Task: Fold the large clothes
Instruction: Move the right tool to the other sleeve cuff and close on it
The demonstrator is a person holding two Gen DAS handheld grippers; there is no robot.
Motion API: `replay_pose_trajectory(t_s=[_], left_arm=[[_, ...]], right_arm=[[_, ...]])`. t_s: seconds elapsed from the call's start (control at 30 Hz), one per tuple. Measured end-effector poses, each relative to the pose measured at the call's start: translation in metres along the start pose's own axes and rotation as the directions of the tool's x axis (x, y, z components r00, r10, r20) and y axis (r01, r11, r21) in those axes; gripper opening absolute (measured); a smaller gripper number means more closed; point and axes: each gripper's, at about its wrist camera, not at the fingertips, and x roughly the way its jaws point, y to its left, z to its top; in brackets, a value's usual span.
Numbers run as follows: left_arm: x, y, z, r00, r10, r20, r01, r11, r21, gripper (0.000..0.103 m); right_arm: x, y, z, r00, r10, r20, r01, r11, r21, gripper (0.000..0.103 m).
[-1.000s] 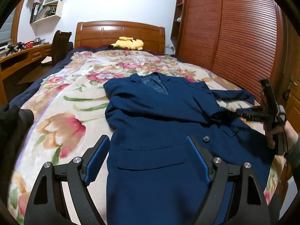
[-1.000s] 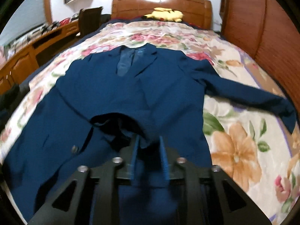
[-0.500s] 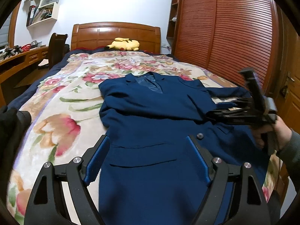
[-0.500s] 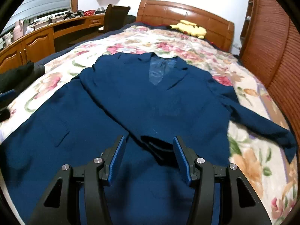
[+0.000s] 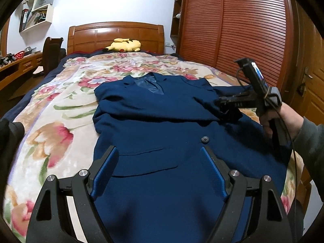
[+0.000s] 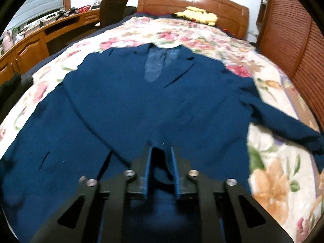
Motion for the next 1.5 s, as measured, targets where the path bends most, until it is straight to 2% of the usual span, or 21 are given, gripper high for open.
replay_pose_trajectory(t_s=[0.23,0.37,0.47,0.57,0.63,0.7,0.73,0.8,0.87,0.97,1.07,1.2,1.37,1.5], left_arm=[[0.008,-0.008,0.001,1.000,-0.006,-0.006,0.006,1.000,0.009,0.083],[0.011,-0.011,0.003,1.000,-0.012,-0.010,0.012,1.000,0.010,0.083],[0.014,-0.014,0.004,1.000,-0.020,-0.009,0.020,1.000,0.009,0.083],[0.018,-0.019,0.006,1.000,-0.027,-0.008,0.027,1.000,0.010,0.083],[0.021,-0.022,0.007,0.999,-0.033,-0.011,0.033,0.999,0.011,0.083],[0.024,-0.024,0.009,0.999,-0.037,-0.013,0.037,0.999,0.008,0.083],[0.026,-0.026,0.009,0.999,-0.040,-0.015,0.040,0.999,0.006,0.083],[0.028,-0.028,0.010,0.999,-0.047,-0.013,0.047,0.999,0.003,0.083],[0.030,-0.031,0.012,0.999,-0.045,-0.012,0.045,0.999,0.002,0.086],[0.032,-0.035,0.013,0.999,-0.034,-0.005,0.034,0.999,0.011,0.103],[0.034,-0.038,0.015,1.000,-0.025,-0.009,0.025,0.999,0.021,0.103],[0.034,-0.037,0.016,1.000,0.014,-0.002,-0.014,0.999,0.035,0.103],[0.037,-0.031,0.019,0.999,0.052,0.011,-0.052,0.998,0.025,0.103],[0.046,-0.027,0.018,0.999,0.052,-0.012,-0.052,0.999,0.007,0.103]], right_arm=[[-0.002,-0.032,0.017,0.990,-0.135,0.038,0.133,0.989,0.059,0.013],[-0.003,-0.045,0.021,0.970,-0.240,0.037,0.236,0.967,0.091,0.013],[-0.004,-0.054,0.022,0.957,-0.290,0.024,0.285,0.950,0.124,0.013],[-0.010,-0.057,0.020,0.953,-0.302,0.033,0.293,0.942,0.167,0.013],[-0.013,-0.053,0.018,0.957,-0.285,0.045,0.274,0.946,0.174,0.020],[-0.012,-0.055,0.016,0.961,-0.272,0.054,0.259,0.950,0.171,0.034],[-0.012,-0.057,0.014,0.962,-0.266,0.058,0.253,0.953,0.169,0.037],[-0.015,-0.060,0.010,0.964,-0.258,0.062,0.245,0.956,0.161,0.048],[-0.018,-0.068,0.007,0.964,-0.257,0.070,0.243,0.957,0.157,0.055],[-0.021,-0.088,0.003,0.961,-0.268,0.075,0.252,0.953,0.171,0.055],[-0.020,-0.113,-0.006,0.952,-0.299,0.067,0.281,0.939,0.198,0.056],[-0.015,-0.152,-0.020,0.937,-0.347,0.043,0.328,0.915,0.234,0.068],[-0.004,-0.206,-0.041,0.908,-0.417,-0.037,0.409,0.864,0.294,0.069],[-0.001,-0.243,-0.050,0.883,-0.463,-0.074,0.461,0.828,0.320,0.069]])
